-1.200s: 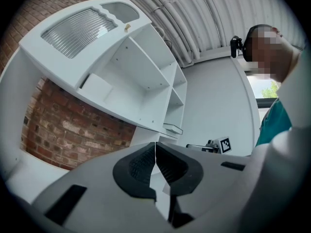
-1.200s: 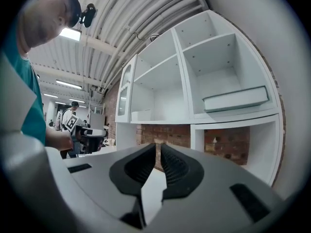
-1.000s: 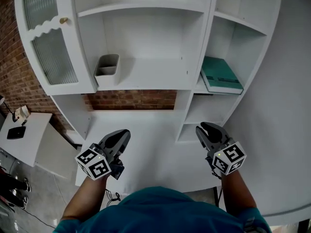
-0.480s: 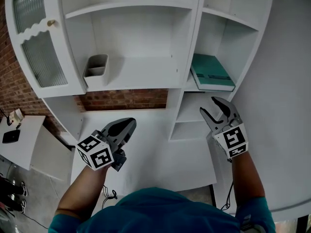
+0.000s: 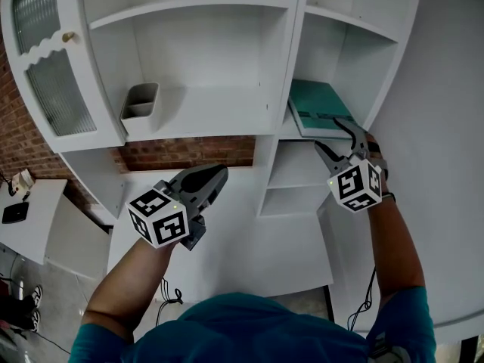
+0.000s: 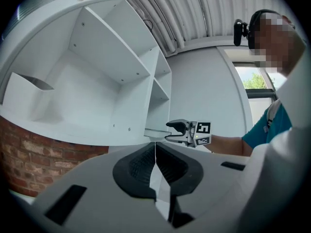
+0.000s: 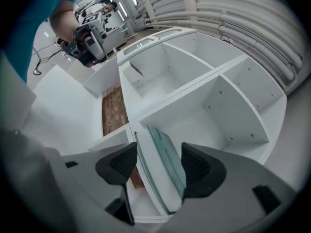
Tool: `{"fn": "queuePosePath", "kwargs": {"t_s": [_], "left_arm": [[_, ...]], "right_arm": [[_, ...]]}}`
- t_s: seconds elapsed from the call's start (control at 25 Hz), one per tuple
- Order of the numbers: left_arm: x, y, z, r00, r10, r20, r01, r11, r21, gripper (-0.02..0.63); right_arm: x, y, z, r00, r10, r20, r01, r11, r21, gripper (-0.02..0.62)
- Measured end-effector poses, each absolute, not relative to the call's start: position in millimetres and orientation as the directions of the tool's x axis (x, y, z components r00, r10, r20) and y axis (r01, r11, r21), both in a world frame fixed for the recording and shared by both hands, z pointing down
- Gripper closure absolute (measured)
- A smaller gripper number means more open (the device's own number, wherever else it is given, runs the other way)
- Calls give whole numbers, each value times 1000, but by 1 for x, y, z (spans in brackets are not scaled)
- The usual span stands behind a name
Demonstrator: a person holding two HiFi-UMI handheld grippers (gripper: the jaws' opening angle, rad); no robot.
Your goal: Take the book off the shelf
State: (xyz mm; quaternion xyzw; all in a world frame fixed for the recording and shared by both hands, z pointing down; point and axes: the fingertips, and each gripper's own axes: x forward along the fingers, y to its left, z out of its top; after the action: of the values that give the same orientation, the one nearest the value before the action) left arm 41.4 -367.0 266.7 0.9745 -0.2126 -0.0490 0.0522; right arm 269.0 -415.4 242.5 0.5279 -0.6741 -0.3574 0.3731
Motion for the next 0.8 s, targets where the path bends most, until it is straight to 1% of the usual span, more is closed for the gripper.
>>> {"fn": "queuePosePath", "kwargs": {"t_s": [0.16, 0.44, 0.64, 0.8], "left_arm": [[52, -366, 267, 912, -406, -68, -396, -910, 119, 591], [57, -364, 271, 916, -396, -56, -388, -914, 116, 591], [56, -362, 274, 917, -395, -55, -387, -915, 118, 591], [55, -361, 278, 918, -393, -50, -385, -915, 120, 591]], "right_arm": [[273, -433, 251, -130, -975, 178, -335, 212, 918, 327], [284, -451, 265, -48, -966, 252, -184, 257, 949, 322], [293, -462, 275, 14, -957, 288, -109, 285, 952, 321], [295, -471, 278, 39, -953, 301, -87, 297, 951, 321]]}}
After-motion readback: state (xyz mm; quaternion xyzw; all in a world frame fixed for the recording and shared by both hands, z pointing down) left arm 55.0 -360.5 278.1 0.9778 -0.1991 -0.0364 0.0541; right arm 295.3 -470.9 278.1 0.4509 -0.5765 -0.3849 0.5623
